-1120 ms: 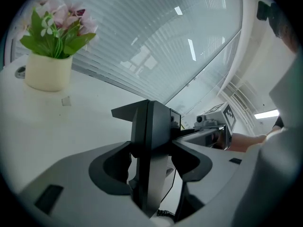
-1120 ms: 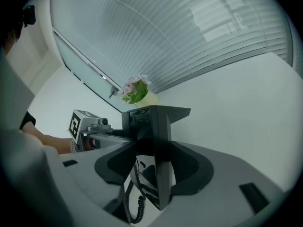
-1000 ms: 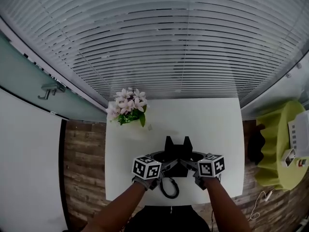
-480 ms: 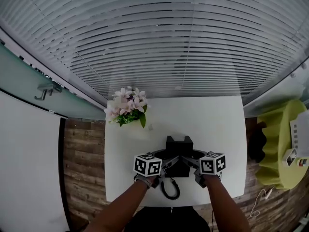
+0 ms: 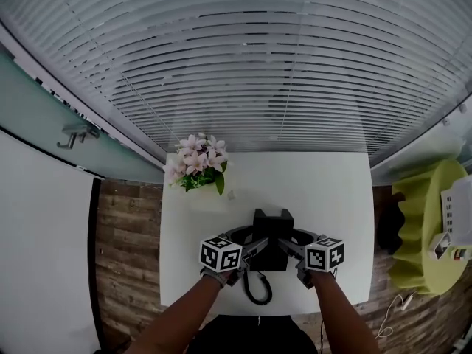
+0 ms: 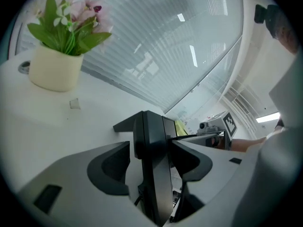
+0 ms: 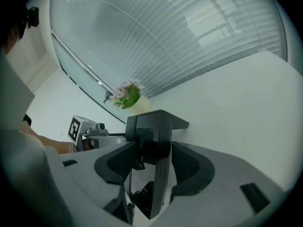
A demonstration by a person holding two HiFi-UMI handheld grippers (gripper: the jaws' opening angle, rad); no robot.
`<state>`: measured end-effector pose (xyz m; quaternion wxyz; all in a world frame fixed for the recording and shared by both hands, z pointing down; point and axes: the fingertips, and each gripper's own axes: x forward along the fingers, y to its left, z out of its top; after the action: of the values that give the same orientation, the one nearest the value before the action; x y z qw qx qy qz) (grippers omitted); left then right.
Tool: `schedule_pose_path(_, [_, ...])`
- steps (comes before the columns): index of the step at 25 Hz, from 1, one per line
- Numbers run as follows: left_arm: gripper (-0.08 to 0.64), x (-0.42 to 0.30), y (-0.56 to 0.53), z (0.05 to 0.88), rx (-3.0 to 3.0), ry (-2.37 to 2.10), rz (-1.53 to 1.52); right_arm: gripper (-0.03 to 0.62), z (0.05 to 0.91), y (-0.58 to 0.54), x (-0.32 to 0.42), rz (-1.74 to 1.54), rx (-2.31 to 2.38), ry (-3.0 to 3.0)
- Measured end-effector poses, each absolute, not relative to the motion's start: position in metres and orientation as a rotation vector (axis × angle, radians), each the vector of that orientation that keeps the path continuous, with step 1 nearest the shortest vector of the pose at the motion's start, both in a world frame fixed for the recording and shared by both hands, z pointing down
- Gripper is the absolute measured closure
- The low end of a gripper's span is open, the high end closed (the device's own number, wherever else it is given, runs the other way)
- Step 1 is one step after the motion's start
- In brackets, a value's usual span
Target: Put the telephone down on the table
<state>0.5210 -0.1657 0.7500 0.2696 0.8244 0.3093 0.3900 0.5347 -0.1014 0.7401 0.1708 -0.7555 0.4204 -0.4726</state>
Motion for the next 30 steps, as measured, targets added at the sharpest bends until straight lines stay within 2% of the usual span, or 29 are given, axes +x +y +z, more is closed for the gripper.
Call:
schedule_pose_path(10, [0.293,0.500,-0.177,0.653,2.502,0.880,0.822,0.356,0.647,-0.097,0.523,-1.018,-2.364,1.400])
schedule_pose_path(16, [0.295,0.480,-0.167,0.568,2.681,0.945,0.594,0.360,0.556,-0.101,0.498,-0.644,-2.519,1.547])
schedule_pose_path(18, [0.295,0.467,-0.159,0.542,2.727,0.997,0.515,0.419,0.525,-0.100,0.493,-0.511,-2.527,1.557])
schedule_pose_path(19, [0.306,0.462,-0.156,0.529,2.747,1.019,0.473,0.455,0.512,-0.099,0.489,-0.451,-2.527,1.566])
schedule_pose_path(21, [0.371,0.453,-0.149,0.506,2.786,1.047,0.391,0.510,0.491,-0.098,0.482,-0.364,-2.529,1.596])
schedule_pose_path(25, [0.522,0.446,-0.139,0.482,2.837,1.026,0.276,0.546,0.466,-0.092,0.467,-0.267,-2.549,1.643])
schedule_pose_path(27, [0.549,0.444,-0.135,0.473,2.842,0.987,0.214,0.557,0.458,-0.090,0.458,-0.232,-2.570,1.666])
schedule_pose_path(30, [0.551,0.443,-0.134,0.464,2.859,0.967,0.171,0.568,0.452,-0.089,0.451,-0.215,-2.582,1.675])
